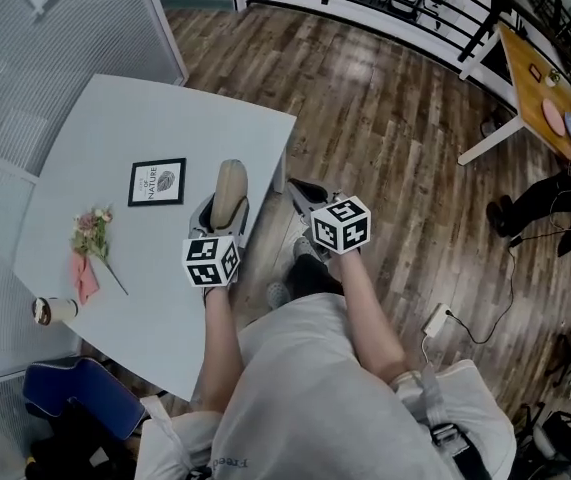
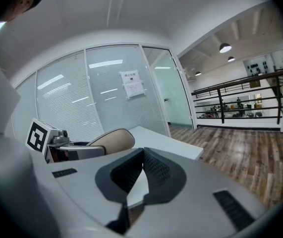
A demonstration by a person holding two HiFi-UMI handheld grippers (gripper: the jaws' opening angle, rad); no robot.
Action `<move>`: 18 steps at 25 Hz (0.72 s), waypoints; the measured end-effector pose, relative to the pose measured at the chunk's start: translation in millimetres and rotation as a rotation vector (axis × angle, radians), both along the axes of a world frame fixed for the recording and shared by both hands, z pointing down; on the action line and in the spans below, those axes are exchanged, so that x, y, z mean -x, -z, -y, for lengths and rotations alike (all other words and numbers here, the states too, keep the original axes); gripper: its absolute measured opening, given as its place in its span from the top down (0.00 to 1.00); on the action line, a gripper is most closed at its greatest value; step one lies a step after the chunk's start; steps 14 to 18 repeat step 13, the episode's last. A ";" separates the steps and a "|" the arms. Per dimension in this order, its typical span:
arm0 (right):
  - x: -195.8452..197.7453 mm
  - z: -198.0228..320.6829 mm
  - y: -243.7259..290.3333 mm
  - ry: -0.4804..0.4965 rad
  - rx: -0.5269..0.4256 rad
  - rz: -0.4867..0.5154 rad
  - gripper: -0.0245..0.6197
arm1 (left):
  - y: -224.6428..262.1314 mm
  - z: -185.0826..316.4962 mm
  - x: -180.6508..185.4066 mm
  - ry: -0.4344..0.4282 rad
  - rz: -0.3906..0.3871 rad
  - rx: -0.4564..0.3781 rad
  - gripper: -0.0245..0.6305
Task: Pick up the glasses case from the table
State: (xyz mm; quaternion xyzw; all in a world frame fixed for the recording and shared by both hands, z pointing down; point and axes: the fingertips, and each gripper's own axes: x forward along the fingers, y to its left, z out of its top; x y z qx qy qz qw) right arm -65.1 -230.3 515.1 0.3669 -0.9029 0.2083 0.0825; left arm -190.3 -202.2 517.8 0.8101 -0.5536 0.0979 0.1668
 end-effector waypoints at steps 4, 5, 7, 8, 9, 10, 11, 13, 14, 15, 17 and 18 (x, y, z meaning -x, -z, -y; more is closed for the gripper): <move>-7.5 -1.2 -0.9 -0.004 0.008 -0.002 0.96 | -0.3 -1.3 -5.2 -0.005 -0.002 0.004 0.56; -6.3 -1.9 -1.7 -0.001 0.009 -0.002 0.96 | -0.7 -1.6 -4.0 -0.003 -0.002 0.004 0.56; -3.1 -2.9 -2.6 0.006 0.009 -0.003 0.96 | -1.0 -1.4 -1.7 -0.001 -0.002 0.004 0.56; -2.2 -3.2 -2.9 0.009 0.008 -0.004 0.96 | -1.3 -1.0 -1.4 -0.001 -0.003 0.003 0.56; -1.9 -3.2 -3.3 0.010 0.008 -0.006 0.96 | -1.8 -0.6 -1.7 -0.002 -0.003 0.003 0.56; -1.7 -3.3 -3.6 0.012 0.007 -0.006 0.96 | -2.4 -0.3 -2.1 -0.003 -0.004 0.003 0.56; -1.5 -3.4 -3.7 0.015 0.007 -0.007 0.96 | -3.0 -0.1 -2.5 -0.003 -0.005 0.004 0.56; -0.7 -3.8 -3.7 0.020 0.008 -0.007 0.96 | -3.9 0.2 -3.0 -0.004 -0.006 0.005 0.56; -0.7 -3.8 -3.7 0.020 0.008 -0.007 0.96 | -3.9 0.2 -3.0 -0.004 -0.006 0.005 0.56; -0.7 -3.8 -3.7 0.020 0.008 -0.007 0.96 | -3.9 0.2 -3.0 -0.004 -0.006 0.005 0.56; -0.7 -3.8 -3.7 0.020 0.008 -0.007 0.96 | -3.9 0.2 -3.0 -0.004 -0.006 0.005 0.56; -0.7 -3.8 -3.7 0.020 0.008 -0.007 0.96 | -3.9 0.2 -3.0 -0.004 -0.006 0.005 0.56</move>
